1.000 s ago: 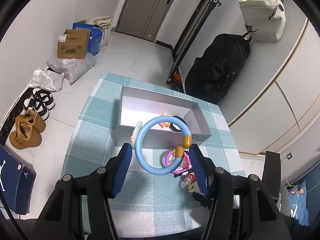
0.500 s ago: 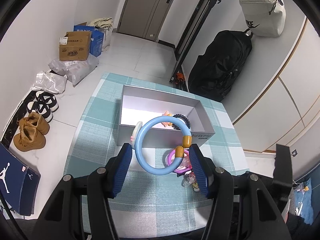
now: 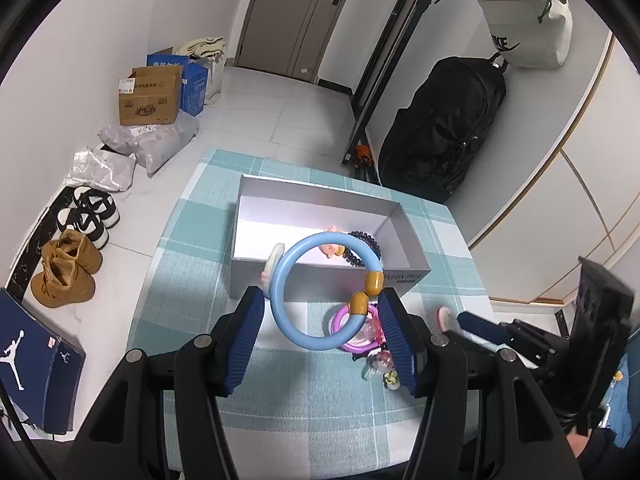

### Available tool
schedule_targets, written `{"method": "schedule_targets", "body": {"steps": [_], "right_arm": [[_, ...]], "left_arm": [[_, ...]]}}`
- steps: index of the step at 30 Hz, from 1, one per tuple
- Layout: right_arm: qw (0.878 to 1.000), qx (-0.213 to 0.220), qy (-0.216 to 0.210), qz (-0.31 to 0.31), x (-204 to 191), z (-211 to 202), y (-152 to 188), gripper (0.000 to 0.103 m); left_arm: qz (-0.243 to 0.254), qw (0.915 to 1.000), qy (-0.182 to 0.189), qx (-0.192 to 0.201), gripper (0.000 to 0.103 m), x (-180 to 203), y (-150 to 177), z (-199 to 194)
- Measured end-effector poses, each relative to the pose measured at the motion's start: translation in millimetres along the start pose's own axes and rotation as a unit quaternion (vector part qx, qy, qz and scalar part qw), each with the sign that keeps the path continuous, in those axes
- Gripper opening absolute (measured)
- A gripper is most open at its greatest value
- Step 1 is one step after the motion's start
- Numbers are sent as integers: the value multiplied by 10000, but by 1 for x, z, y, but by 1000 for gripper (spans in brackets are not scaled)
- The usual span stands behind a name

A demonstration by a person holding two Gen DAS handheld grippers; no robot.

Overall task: Organize jewelry
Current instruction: 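Grasp the white round pin badge with the right tool, then lower the bangle and badge into the box and open both tools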

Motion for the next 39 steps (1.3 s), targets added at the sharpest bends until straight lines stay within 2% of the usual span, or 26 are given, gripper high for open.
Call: {"method": "schedule_targets", "body": {"steps": [9,20,27,39], "right_arm": [[9987,254,-432,82,-16,-7,-43,41],[9965,241,-786,138,-23,19,-83,41],[9958,129,-887,164,-22,42,-100,41],[9951,-77,-956,244,-16,74,-113,41]], "left_arm": [[154,9999,-50,15,54,3,-22,8],[152,9995,60,-281,54,-2,-36,38],[161,9989,168,-416,54,-6,-47,59],[101,9967,341,-727,54,-8,-44,83]]}}
Point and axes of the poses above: each gripper's, at about its wrist camera, not at the fingertips, and z roughly the way its jaws point, x to its right, y to its underside, the point moved 7 cm from there along z, roughly the way its jaws point, and after that the axes turned 15 degrees about z, right-handed, at the moved point
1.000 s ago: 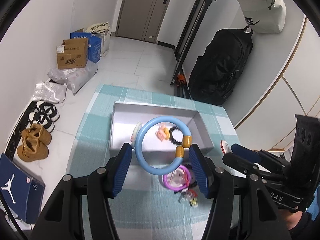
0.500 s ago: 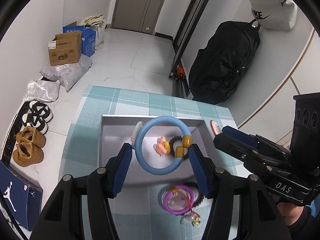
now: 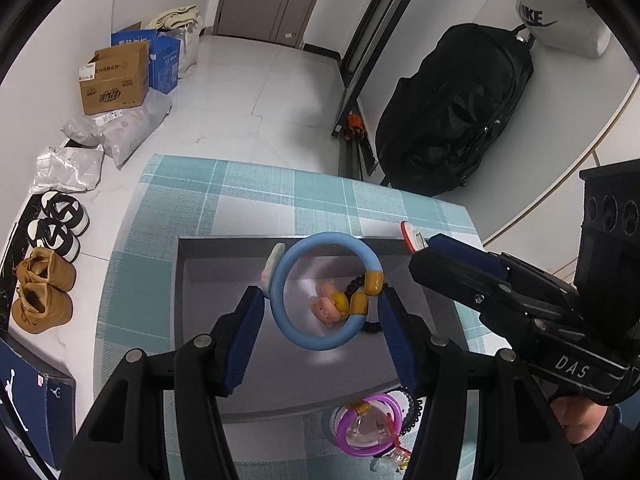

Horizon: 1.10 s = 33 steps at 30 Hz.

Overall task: Organize jewelry
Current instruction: 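Lower the bangle and badge into the box and open both tools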

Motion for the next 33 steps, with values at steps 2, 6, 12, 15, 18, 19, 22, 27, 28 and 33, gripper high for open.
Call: {"method": "schedule_targets", "body": {"steps": [2,6,12,15,18,19,22,27,28,33], "right_arm": [[10000,-36,3,33,3,1,1,41],[9999,-80,27,119,10,1,2,41],[9998,-97,1,192,14,2,1,41],[9996,-108,0,257,15,4,1,42],[9994,-131,-37,318,17,6,1,43],[9993,-114,-45,348,17,6,0,43],[9991,-121,-70,395,18,6,0,43],[9990,54,-133,413,19,-5,-3,48],[9989,130,-161,428,19,-10,-3,51],[9979,349,-197,504,20,-27,-5,55]], "left_arm": [[24,10000,26,-38,54,2,1,2],[171,9998,-3,-112,54,6,2,6],[198,9997,12,-118,54,4,1,9],[89,9998,127,-95,54,2,1,10],[78,9998,155,-51,54,3,0,10],[65,9998,174,-40,54,3,0,10],[8,9996,294,-54,54,4,-1,12],[-177,9984,530,-67,55,4,-1,10],[-181,9985,519,-6,56,4,-2,7],[-165,9991,383,115,59,5,-2,-1]]}}
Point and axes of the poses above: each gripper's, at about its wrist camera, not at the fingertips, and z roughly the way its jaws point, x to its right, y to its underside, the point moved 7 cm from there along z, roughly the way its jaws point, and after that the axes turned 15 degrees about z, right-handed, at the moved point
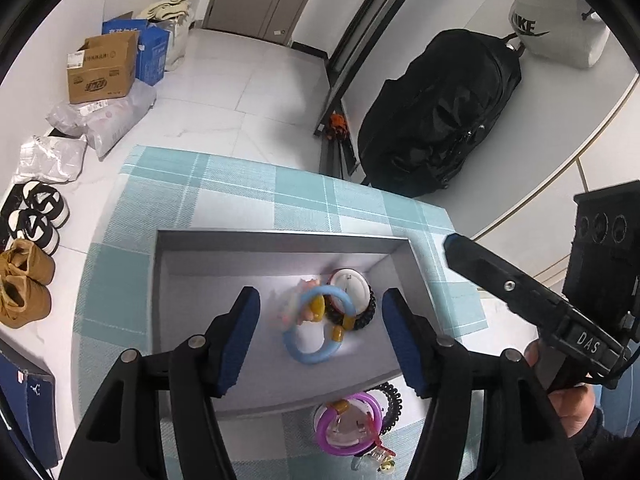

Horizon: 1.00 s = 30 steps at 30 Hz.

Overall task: Organize jewelry
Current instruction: 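Lower the bangle and badge into the box and open both tools, then raise both open tools out of the box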

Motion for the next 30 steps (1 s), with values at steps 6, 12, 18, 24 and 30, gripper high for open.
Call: {"method": "schedule_targets", "body": {"steps": [6,12,18,24,30], "right_arm": [[9999,115,59,25,1,-14,5,57],[9997,179,138,-18,-2,-29,16,64],[9997,235,64,-91,-8,-46,32,74],[9997,180,179,-22,-10,-58,53,79],[9995,213,243,4,-7,-69,67,84]], "left_arm": [[51,9996,-186,182,59,2,2,-13],[184,9988,-350,306,60,9,8,-26],[278,9980,-418,392,60,17,18,-37],[260,9976,-437,466,60,23,31,-48],[361,9978,-403,387,61,31,43,-49]]}}
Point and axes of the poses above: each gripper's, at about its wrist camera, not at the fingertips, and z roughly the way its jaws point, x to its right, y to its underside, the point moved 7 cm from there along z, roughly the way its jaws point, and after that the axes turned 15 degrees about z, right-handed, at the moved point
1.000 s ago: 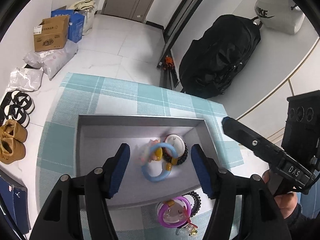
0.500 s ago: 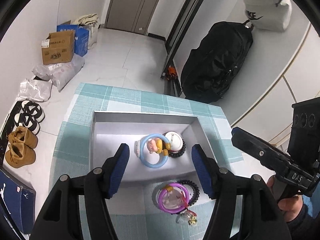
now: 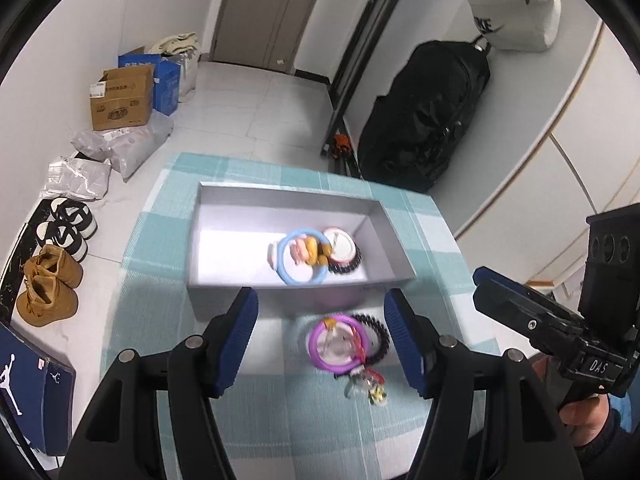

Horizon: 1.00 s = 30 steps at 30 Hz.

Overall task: Organize jewelry
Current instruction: 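Raise both open tools out of the box, then lower the left tool onto the purple ring and close on it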

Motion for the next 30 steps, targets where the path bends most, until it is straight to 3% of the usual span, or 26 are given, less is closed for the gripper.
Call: {"method": "schedule_targets", "body": {"steps": [12,18,30], "right_arm": [[9996,-76,259,102,19,-2,15,85],[9990,-185,398,128,29,0,23,85],[9988,-236,413,118,32,0,26,85]], "left_arm": [[244,9977,192,-598,63,22,32,18],[370,9955,117,-866,63,30,40,28],[402,9974,80,-591,63,32,30,35]]}}
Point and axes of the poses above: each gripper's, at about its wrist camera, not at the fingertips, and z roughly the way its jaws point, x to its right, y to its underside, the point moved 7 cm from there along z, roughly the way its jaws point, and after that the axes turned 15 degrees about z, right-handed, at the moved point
